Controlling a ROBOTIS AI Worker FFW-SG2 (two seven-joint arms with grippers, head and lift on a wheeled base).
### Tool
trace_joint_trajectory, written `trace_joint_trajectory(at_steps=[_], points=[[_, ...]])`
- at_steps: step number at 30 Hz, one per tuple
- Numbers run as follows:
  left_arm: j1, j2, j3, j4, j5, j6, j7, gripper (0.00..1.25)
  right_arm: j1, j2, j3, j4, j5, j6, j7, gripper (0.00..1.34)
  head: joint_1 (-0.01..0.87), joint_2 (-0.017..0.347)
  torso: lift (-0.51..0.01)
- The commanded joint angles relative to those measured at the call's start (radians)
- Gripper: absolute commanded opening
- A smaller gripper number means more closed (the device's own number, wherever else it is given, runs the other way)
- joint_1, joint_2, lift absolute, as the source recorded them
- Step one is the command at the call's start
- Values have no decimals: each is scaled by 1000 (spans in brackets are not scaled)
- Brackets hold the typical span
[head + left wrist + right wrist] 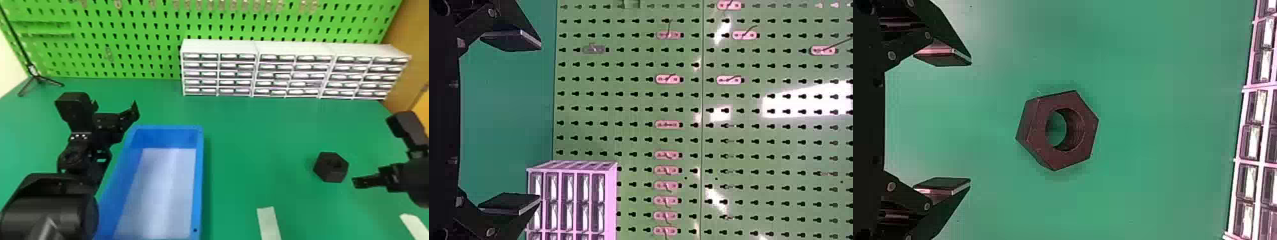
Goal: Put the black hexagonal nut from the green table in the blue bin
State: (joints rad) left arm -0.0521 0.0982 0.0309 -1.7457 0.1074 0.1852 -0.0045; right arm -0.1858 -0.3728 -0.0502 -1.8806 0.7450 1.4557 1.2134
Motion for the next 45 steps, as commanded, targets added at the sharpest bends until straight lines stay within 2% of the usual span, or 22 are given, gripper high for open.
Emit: trace_joint_trajectory(at_steps=[1,23,40,45], points=[[0,0,0,0,-2,0,0,1051,-1,-1,1,0,-1,0,0,928,686,28,-96],[-3,0,0,2,-3,0,0,1051,-21,0,16,15,-3,-14,0,928,686,28,-96],[-2,0,-3,5,-2,-1,0,1051,-144,25,122,153,7,-92,0,930,686,28,-96],[-2,0,-3,6,0,-1,1,1051,-185,31,156,235,11,-141,0,931,686,28,-96]])
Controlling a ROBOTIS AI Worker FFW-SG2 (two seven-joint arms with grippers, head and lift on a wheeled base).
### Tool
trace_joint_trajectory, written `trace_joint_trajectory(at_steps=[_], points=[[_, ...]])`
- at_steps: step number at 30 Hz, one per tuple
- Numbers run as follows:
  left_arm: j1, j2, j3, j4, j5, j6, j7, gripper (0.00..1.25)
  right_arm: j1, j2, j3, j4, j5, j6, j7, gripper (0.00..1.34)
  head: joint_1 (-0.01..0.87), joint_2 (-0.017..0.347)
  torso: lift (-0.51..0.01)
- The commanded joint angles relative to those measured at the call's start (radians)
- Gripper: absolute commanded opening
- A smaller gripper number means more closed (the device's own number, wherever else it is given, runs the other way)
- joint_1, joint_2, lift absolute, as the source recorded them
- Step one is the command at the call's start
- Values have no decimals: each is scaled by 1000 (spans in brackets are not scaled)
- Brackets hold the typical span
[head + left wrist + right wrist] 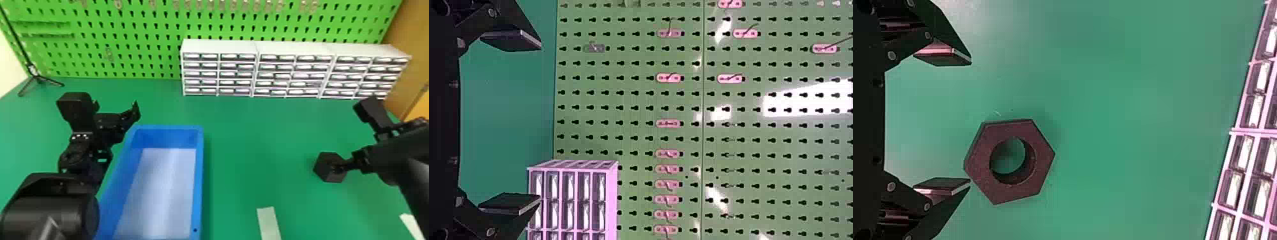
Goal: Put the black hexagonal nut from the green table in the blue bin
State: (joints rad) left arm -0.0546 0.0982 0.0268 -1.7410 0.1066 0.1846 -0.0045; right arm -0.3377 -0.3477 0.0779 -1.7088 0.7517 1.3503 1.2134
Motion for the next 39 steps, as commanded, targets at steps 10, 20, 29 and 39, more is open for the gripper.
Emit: trace_joint_trajectory(at_steps=[10,20,29,39], points=[[-1,0,-2,3,2,-1,1,1051,-95,22,97,190,8,-126,-21,936,686,28,-96],[1,0,-1,3,2,-1,1,1051,-127,29,112,282,-55,-178,-100,937,686,28,-96],[-1,0,-1,3,2,-1,1,1051,-142,36,115,363,-111,-227,-163,937,686,28,-96],[-2,0,1,3,1,-1,1,1051,-155,33,115,409,-150,-267,-212,937,686,28,-96]])
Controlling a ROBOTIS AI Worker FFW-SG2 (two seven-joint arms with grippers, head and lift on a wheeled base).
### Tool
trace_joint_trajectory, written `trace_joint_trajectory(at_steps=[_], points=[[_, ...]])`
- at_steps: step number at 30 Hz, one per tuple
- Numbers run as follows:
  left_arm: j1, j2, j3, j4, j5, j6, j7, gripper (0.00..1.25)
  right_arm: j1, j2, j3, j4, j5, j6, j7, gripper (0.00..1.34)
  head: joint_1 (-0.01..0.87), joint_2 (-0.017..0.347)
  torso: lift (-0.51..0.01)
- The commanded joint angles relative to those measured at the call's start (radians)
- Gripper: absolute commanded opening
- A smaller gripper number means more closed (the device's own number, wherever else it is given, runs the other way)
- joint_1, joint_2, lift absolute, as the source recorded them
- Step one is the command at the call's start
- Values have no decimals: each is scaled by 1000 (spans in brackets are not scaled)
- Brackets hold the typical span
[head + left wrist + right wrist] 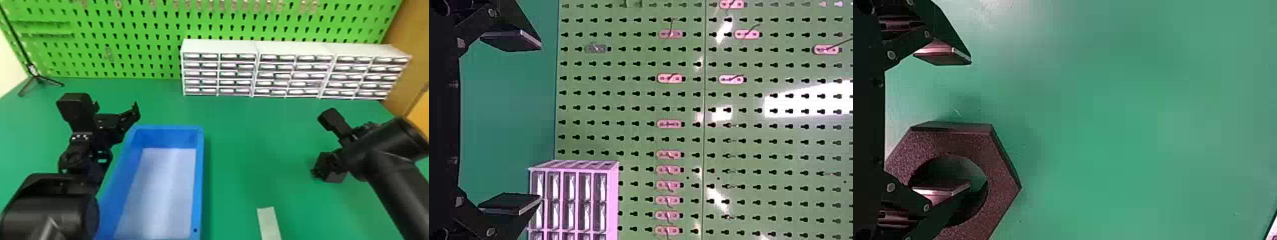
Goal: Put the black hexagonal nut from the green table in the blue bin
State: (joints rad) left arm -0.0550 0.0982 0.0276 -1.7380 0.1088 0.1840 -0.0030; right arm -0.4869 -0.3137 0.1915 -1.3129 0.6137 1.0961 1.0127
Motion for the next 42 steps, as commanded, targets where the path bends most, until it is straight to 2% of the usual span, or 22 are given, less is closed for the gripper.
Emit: trace_joint_trajectory(at_steps=[1,12,22,30,37,42], points=[[-2,0,0,0,-1,0,0,1051,-6,-1,3,15,-15,-13,-16,939,686,28,-96],[-5,0,-1,0,-3,0,1,1051,-15,4,14,72,-62,-39,-65,934,686,28,-96],[-5,0,0,0,-3,0,1,1051,-15,4,13,76,-68,-47,-74,910,686,28,-96],[-3,0,2,0,-3,0,1,1051,-15,4,13,76,-69,-42,-75,712,686,28,-96],[-2,0,2,0,-1,0,1,1051,-12,5,13,75,-71,-36,-75,396,686,28,-96],[-2,0,3,0,-1,-1,0,1051,-12,5,16,69,-62,-38,-75,347,686,28,-96]])
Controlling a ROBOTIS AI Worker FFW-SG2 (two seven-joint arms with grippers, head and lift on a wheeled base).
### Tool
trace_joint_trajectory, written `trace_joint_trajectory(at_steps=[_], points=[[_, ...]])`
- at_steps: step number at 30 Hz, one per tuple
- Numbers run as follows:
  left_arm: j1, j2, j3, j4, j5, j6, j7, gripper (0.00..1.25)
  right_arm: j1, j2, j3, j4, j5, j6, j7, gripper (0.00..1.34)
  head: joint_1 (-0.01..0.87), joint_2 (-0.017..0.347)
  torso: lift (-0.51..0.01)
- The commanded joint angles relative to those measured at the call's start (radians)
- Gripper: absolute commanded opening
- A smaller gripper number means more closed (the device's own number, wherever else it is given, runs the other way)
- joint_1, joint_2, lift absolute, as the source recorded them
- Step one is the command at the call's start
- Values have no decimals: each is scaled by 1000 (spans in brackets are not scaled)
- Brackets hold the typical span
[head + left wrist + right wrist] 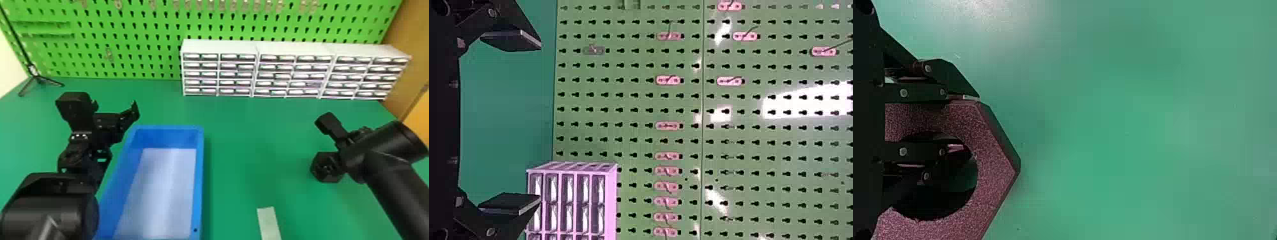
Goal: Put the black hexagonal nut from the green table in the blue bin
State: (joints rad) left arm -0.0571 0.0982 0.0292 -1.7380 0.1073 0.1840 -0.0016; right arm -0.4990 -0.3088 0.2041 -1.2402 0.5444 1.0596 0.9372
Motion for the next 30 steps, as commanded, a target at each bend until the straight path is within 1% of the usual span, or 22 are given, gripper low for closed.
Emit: trace_joint_trajectory(at_steps=[1,6,11,18,24,30], points=[[0,0,0,0,0,0,0,1051,0,0,5,-5,9,0,0,342,686,28,-96],[0,0,1,0,2,0,0,1051,0,-1,8,-5,9,2,2,341,686,28,-96],[2,0,1,0,2,0,0,1051,-1,-4,12,-28,20,23,2,341,686,28,-96],[3,0,3,0,2,0,0,1051,-7,-15,28,-100,34,80,6,342,686,28,-96],[3,0,3,0,2,0,0,1051,-29,-21,41,-154,69,97,49,342,686,28,-96],[5,0,5,0,2,0,0,1051,-44,-27,41,-220,69,106,66,342,686,28,-96]])
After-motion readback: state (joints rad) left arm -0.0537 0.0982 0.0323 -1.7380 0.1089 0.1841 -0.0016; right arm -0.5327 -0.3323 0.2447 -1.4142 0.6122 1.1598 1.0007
